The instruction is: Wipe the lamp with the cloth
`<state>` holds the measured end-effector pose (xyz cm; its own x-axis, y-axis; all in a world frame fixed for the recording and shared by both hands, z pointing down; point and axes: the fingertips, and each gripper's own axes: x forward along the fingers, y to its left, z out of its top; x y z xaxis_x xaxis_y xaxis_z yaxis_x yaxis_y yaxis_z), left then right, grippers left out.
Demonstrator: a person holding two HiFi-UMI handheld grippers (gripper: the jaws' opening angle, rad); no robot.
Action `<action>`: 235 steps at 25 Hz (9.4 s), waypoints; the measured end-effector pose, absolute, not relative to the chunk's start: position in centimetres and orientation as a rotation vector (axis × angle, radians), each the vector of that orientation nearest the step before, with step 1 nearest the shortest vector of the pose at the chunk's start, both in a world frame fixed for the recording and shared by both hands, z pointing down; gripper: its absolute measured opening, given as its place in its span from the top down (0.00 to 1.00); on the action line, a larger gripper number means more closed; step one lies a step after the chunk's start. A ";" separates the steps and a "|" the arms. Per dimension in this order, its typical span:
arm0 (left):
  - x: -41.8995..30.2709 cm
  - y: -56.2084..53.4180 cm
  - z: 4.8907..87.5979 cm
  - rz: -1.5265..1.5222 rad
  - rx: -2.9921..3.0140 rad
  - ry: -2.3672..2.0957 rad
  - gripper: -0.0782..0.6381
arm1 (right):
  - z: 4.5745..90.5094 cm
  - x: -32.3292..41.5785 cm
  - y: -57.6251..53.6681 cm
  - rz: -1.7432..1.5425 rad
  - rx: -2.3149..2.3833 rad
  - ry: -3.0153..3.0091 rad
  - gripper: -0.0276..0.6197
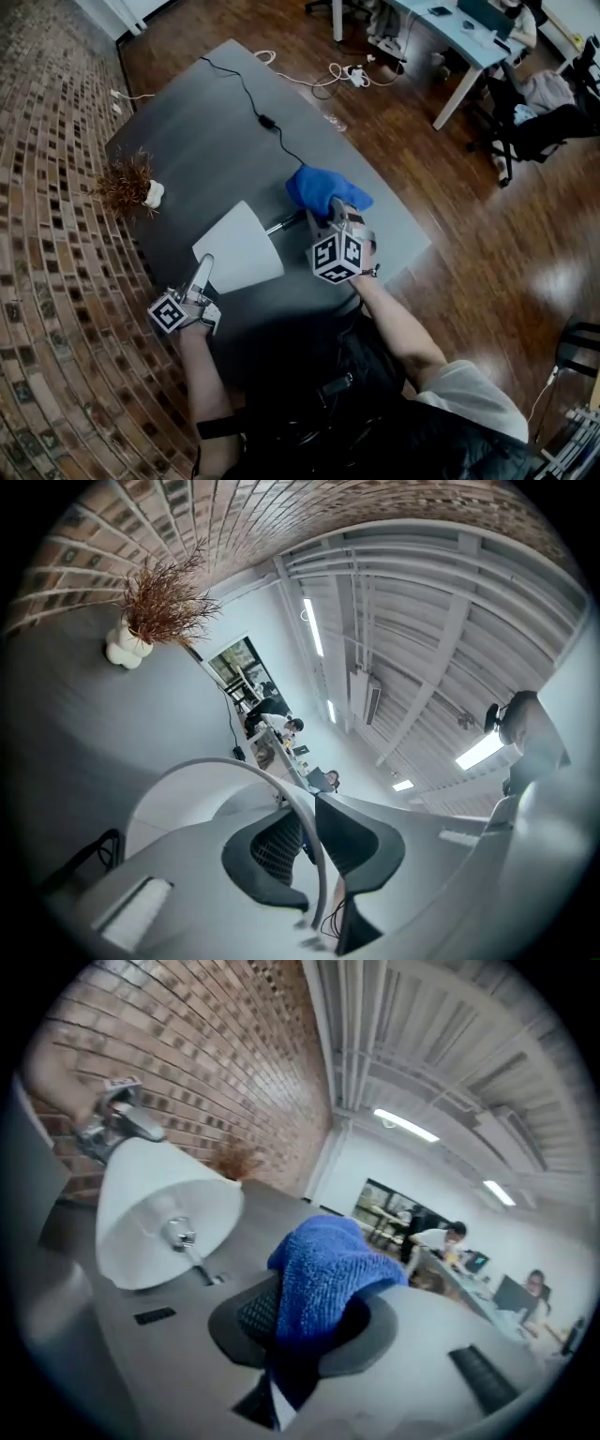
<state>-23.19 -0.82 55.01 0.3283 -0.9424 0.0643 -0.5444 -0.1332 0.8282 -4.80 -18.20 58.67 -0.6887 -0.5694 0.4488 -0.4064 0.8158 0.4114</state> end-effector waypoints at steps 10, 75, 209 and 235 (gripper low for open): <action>-23.0 -1.4 54.8 -0.628 1.769 -1.305 0.83 | 66.4 1.7 -22.8 -0.440 0.791 -2.053 0.86; -23.3 -2.1 55.6 -1.008 1.384 -1.174 0.84 | 67.8 -0.5 -22.2 0.531 0.897 -2.621 0.87; -3.2 7.9 60.7 0.450 2.515 -0.969 0.89 | 64.0 3.0 -24.0 -0.116 0.591 -2.114 0.87; -11.7 -0.2 52.9 -0.299 2.259 -1.185 0.79 | 61.7 -3.6 -16.8 0.420 0.240 -2.450 0.87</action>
